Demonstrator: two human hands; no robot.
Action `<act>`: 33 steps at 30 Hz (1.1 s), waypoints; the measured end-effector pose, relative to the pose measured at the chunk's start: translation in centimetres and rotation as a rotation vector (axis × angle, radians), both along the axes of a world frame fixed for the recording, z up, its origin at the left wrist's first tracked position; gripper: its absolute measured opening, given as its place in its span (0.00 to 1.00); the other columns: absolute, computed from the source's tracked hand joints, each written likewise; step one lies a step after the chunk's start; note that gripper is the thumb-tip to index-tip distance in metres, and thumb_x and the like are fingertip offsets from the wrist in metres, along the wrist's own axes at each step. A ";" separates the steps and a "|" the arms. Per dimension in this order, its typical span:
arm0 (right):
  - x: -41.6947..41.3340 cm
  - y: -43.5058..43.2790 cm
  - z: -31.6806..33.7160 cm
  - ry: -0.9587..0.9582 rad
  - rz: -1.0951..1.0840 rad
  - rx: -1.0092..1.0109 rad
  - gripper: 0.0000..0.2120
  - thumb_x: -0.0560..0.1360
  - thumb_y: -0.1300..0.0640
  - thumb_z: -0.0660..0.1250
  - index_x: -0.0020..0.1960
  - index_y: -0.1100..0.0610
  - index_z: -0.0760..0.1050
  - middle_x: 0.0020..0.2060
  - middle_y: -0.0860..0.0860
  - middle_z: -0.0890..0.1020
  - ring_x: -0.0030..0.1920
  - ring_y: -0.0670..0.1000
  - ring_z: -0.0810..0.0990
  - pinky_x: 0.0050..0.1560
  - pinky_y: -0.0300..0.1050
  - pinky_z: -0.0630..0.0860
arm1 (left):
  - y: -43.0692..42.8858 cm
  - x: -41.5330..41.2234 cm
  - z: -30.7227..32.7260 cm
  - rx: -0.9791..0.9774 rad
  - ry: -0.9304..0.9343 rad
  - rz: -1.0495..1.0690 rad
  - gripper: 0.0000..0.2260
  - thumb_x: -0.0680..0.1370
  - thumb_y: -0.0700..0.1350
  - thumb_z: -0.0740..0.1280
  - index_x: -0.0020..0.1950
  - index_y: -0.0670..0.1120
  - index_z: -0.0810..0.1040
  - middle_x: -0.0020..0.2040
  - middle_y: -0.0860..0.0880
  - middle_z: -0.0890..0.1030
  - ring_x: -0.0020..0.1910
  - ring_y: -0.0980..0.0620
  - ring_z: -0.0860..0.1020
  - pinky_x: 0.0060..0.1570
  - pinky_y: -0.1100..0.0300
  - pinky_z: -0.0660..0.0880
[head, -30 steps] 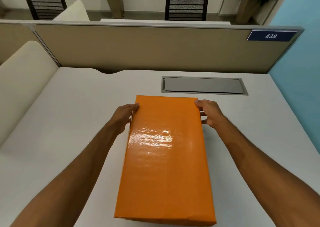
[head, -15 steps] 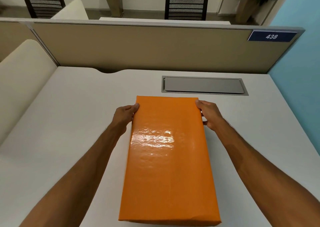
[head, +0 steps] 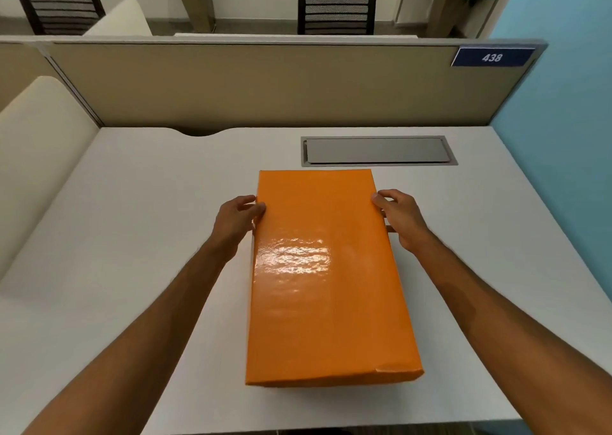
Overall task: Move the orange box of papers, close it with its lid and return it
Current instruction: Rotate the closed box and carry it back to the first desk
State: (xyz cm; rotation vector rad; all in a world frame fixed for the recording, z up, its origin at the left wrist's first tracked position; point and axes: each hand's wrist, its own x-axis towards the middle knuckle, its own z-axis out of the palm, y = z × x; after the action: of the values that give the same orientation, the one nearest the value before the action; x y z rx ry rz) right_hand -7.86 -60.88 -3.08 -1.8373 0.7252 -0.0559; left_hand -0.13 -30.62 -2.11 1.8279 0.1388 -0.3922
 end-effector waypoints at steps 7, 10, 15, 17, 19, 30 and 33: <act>-5.0 1.3 -0.3 -0.040 -0.010 0.012 0.19 0.79 0.48 0.65 0.68 0.53 0.73 0.62 0.54 0.79 0.57 0.55 0.79 0.52 0.54 0.79 | 1.8 -4.0 -0.2 -0.003 -0.046 -0.037 0.21 0.80 0.46 0.66 0.73 0.42 0.72 0.68 0.43 0.78 0.65 0.42 0.77 0.65 0.40 0.73; -7.2 1.8 -0.4 -0.042 -0.001 0.025 0.19 0.80 0.48 0.65 0.68 0.52 0.73 0.61 0.53 0.79 0.57 0.56 0.80 0.54 0.55 0.80 | 2.5 -6.2 -0.5 -0.009 -0.048 -0.025 0.21 0.80 0.46 0.67 0.72 0.42 0.73 0.68 0.43 0.78 0.64 0.42 0.77 0.65 0.41 0.74; -10.8 2.2 -0.7 -0.061 0.012 0.095 0.17 0.79 0.47 0.66 0.66 0.51 0.74 0.57 0.51 0.81 0.55 0.54 0.81 0.46 0.51 0.80 | 3.5 -10.1 -1.3 -0.027 -0.051 0.013 0.20 0.80 0.48 0.67 0.70 0.42 0.75 0.65 0.43 0.80 0.62 0.42 0.79 0.62 0.40 0.76; -12.0 2.3 -0.9 -0.077 0.006 0.119 0.16 0.78 0.48 0.67 0.64 0.50 0.75 0.55 0.51 0.81 0.54 0.53 0.81 0.43 0.48 0.79 | 3.8 -11.6 -1.6 -0.034 -0.059 0.041 0.19 0.79 0.49 0.68 0.69 0.44 0.76 0.63 0.44 0.81 0.61 0.43 0.79 0.61 0.41 0.77; -13.4 2.5 -1.0 -0.088 0.010 0.139 0.16 0.77 0.48 0.68 0.64 0.51 0.76 0.54 0.51 0.82 0.54 0.53 0.81 0.42 0.48 0.80 | 4.0 -13.2 -1.8 -0.033 -0.066 0.075 0.18 0.79 0.49 0.68 0.67 0.44 0.77 0.62 0.45 0.82 0.60 0.43 0.80 0.61 0.42 0.77; -18.1 2.5 -1.4 -0.024 0.095 0.355 0.27 0.75 0.45 0.70 0.73 0.46 0.70 0.62 0.48 0.78 0.60 0.55 0.78 0.49 0.59 0.78 | 4.7 -17.6 -2.3 -0.193 0.158 0.062 0.27 0.77 0.52 0.70 0.75 0.52 0.70 0.67 0.46 0.78 0.64 0.40 0.77 0.62 0.39 0.74; -18.4 2.7 -1.4 0.007 0.104 0.467 0.27 0.76 0.45 0.68 0.74 0.45 0.68 0.63 0.49 0.78 0.60 0.56 0.78 0.53 0.63 0.78 | 4.6 -17.8 -2.3 -0.259 0.216 0.072 0.26 0.77 0.51 0.70 0.75 0.53 0.70 0.67 0.46 0.78 0.64 0.38 0.77 0.62 0.38 0.75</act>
State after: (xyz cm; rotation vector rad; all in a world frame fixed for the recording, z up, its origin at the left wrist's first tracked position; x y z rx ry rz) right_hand -26.26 -58.22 -4.48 -1.4237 0.5870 0.1746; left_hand -17.93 -26.02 -4.37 1.5188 0.2886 -0.5318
